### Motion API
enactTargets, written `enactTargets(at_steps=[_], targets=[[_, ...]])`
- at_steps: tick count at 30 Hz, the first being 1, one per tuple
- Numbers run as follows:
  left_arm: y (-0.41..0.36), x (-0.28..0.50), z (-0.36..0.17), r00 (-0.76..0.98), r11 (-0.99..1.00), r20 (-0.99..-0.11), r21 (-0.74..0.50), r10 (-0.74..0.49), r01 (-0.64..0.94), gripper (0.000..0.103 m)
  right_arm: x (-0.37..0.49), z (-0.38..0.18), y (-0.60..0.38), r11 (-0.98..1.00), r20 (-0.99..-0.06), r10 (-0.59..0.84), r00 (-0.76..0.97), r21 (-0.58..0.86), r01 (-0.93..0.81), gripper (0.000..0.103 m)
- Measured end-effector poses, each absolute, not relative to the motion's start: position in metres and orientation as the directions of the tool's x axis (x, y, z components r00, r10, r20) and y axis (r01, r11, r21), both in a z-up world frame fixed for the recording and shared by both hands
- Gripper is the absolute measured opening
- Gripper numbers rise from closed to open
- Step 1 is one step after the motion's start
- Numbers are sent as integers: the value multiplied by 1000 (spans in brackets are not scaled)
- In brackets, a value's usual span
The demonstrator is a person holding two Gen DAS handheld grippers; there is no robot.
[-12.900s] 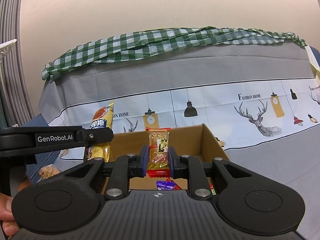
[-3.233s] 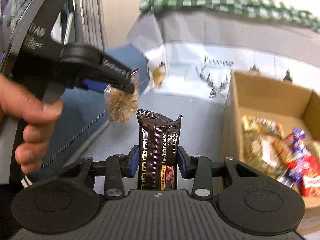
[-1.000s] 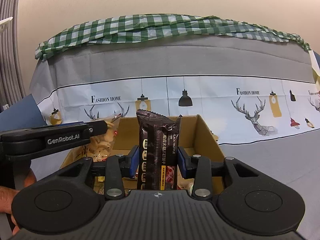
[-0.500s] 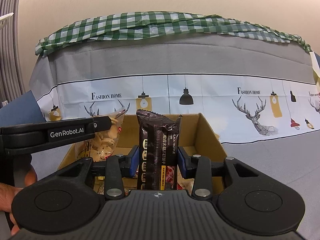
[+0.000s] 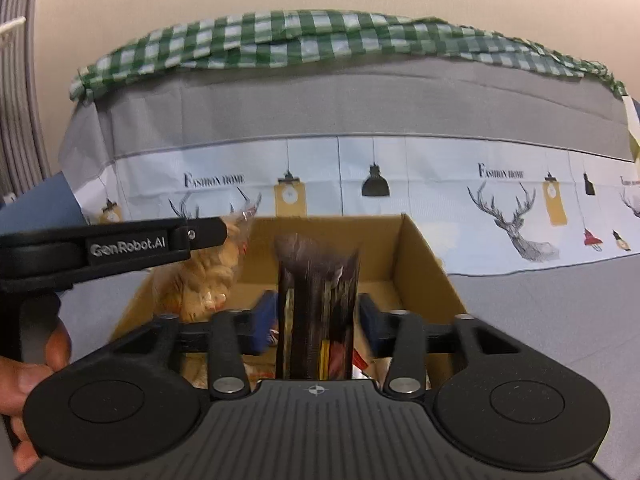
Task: Organize snacks
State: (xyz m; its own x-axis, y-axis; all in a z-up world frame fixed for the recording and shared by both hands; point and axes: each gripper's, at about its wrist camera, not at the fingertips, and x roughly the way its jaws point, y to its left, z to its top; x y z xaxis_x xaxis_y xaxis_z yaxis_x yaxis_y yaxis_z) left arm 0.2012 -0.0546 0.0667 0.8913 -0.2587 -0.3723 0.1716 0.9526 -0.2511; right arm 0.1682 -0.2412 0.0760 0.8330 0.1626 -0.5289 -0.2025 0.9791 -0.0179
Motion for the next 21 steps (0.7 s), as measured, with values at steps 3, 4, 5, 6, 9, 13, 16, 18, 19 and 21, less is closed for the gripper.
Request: enactTargets(at_steps=[3, 4, 5, 6, 9, 13, 16, 18, 19, 21], targets=[[-45, 200, 69, 899, 950, -360, -270, -250, 156, 84, 168, 77, -243, 985, -519, 135, 844, -22, -171, 88], [-42, 199, 70, 901, 950, -358, -273, -247, 152, 85, 167, 77, -245, 986, -518, 136, 844, -14, -167, 89], [-40, 197, 71, 903, 951, -354, -271, -243, 150, 85, 167, 77, -246, 987, -520, 134, 844, -11, -163, 91], [-37, 194, 72, 907, 954, -350, -261, -234, 146, 86, 167, 76, -247, 987, -520, 129, 844, -11, -158, 93], [-34, 183, 75, 925, 972, -331, -200, -188, 126, 95, 164, 77, -250, 989, -511, 127, 850, -1, -149, 98], [-34, 159, 77, 943, 988, -306, -121, -130, 97, 97, 151, 86, -256, 990, -453, 132, 882, 22, -137, 102], [-33, 139, 78, 951, 995, -298, -76, -80, 60, 97, 139, 93, -261, 992, -415, 125, 901, 26, -126, 102], [-32, 124, 78, 953, 997, -299, -67, -52, 34, 97, 132, 98, -267, 993, -400, 118, 909, 40, -112, 102], [-32, 117, 78, 951, 997, -307, -69, -41, 20, 97, 128, 100, -271, 993, -393, 119, 912, 52, -107, 102], [-31, 102, 78, 942, 997, -335, -80, -37, 10, 103, 119, 105, -278, 993, -390, 114, 914, 68, -94, 102]])
